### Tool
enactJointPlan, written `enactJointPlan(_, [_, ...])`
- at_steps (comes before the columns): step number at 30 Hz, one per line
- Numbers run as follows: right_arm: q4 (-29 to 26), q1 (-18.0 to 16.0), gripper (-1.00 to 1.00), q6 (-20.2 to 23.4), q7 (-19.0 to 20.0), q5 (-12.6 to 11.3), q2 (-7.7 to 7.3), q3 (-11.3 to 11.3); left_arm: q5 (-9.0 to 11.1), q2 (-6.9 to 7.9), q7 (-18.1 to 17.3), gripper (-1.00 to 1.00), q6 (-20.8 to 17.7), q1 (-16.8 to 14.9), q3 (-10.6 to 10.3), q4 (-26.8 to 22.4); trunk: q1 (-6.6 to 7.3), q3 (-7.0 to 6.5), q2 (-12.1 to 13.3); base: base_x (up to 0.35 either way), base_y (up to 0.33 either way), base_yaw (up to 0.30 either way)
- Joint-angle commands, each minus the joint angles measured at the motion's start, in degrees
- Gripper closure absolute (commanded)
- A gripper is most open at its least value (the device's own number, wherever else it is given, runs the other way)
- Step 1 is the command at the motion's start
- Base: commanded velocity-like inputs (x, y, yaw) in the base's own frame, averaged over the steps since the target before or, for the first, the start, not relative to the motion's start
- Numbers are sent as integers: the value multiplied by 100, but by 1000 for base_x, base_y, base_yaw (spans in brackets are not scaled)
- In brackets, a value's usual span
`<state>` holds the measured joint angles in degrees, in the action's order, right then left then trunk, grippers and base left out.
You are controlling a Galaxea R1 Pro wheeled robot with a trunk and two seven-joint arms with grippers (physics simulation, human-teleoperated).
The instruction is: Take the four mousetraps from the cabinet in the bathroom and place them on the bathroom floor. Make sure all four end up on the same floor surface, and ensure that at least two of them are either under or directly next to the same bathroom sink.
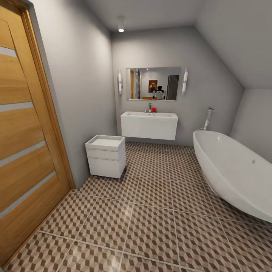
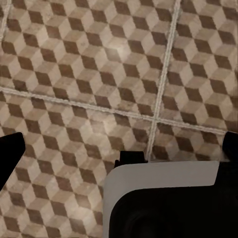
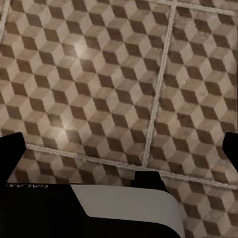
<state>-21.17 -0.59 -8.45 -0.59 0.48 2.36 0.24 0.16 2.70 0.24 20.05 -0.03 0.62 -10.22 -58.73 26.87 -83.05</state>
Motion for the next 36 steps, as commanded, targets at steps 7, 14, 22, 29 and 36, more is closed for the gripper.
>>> enactJointPlan(7, [-92, -2, -100, -24, -11, 5, -15, -2, 6, -204, -26, -100, 38, 1, -12, -946, 0, 6, -3, 0, 0, 0])
enactJointPlan(14, [-52, -2, -100, -17, -19, 4, -16, -2, -34, -609, -45, -100, 53, -1, -39, -1914, 0, 6, -3, 0, 0, 0])
enactJointPlan(22, [-14, -2, -100, -9, -127, 5, -32, 3, -28, -670, -73, -100, 76, -1, -46, -2185, 0, 6, -3, 0, 0, 0])
enactJointPlan(29, [-17, -2, -100, -14, -171, 5, -28, 3, -39, -664, -71, -100, 78, -2, -42, -2179, 0, 6, -3, 0, 0, 0])
enactJointPlan(36, [-83, -2, -100, -24, -184, 5, -36, -3, -34, -629, -62, -100, 78, -4, -35, -2265, 0, 6, -3, 0, 0, 0])
